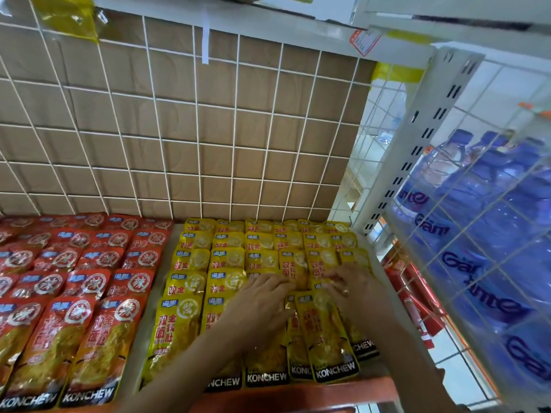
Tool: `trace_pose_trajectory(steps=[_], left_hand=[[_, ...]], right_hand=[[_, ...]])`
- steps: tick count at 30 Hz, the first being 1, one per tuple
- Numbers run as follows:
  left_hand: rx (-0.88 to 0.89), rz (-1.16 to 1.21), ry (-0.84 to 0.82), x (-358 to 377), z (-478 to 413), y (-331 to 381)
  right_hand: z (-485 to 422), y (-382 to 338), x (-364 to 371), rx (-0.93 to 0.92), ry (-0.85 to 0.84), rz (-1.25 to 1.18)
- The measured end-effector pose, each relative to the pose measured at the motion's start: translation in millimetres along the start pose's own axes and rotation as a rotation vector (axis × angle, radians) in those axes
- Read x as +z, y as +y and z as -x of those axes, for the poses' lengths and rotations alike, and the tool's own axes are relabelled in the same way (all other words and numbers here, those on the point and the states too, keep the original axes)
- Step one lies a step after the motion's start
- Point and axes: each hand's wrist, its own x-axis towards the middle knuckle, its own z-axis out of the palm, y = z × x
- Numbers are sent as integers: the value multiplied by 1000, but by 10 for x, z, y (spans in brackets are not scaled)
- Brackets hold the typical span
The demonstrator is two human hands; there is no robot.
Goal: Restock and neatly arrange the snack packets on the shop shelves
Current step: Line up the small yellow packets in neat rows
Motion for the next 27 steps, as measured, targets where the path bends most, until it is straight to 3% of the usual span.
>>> trace_pose_trajectory(steps=[3,7,11,15,23,27], left_hand=[[11,-58,-20,40,-85,77],[10,-78,-87,70,-128,140],[21,-57,-92,85,-102,142],[27,-38,-73,118,-102,164],[14,-35,-84,132,-85,187],[19,-45,-73,146,-88,167]], right_hand=[[114,36,45,-94,62,152],[216,51,129,-79,-34,206],[242,67,179,-50,-65,27],[246,46,135,90,-59,-160],[218,96,117,279,54,-345],[196,220,24,345,33,-463]])
